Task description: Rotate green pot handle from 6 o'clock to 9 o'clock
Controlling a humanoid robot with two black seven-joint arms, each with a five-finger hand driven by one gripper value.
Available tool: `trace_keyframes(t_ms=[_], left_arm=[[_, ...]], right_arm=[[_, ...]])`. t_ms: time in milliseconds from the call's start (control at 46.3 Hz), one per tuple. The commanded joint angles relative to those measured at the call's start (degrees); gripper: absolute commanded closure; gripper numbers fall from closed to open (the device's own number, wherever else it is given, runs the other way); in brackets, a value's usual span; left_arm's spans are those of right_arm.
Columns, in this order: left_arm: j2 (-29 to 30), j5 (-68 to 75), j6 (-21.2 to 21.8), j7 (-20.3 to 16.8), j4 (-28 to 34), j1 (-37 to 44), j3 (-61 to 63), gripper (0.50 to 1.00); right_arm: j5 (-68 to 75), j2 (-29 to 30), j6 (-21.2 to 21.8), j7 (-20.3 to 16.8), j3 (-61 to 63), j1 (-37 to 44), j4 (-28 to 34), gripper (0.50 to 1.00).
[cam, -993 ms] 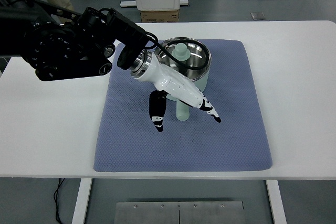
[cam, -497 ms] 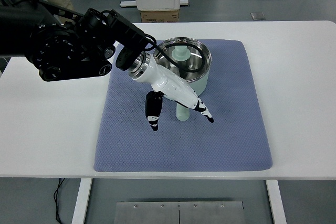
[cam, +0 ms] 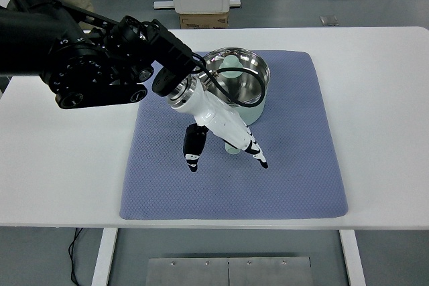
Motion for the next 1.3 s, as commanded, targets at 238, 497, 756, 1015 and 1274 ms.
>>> trace_keyframes(t_ms=[238, 497, 756, 1015, 1274], left_arm=[[-2.1, 0.8, 0.1, 0.0, 3.6, 2.0, 0.3, 0.500], [-2.1, 4.8, 0.1, 0.0, 5.0, 3.0, 0.7, 0.500], [-1.4, 9.5, 0.1, 0.0, 4.9, 2.7, 0.7, 0.500], [0.2, 15.6, 0.1, 0.0, 4.7, 1.2, 1.7, 0.500], [0.8, 18.8, 0.1, 0.0, 3.3, -0.2, 3.3, 0.500]], right_arm=[[0.0, 0.0, 0.0, 0.0, 0.0, 0.0, 0.0, 0.500], [0.0, 0.0, 0.0, 0.0, 0.0, 0.0, 0.0, 0.500], [-0.1, 0.0, 0.0, 0.0, 0.0, 0.0, 0.0, 0.500], [0.0, 0.0, 0.0, 0.1, 0.0, 0.0, 0.0, 0.500], [0.0, 0.0, 0.0, 0.1, 0.0, 0.0, 0.0, 0.500]])
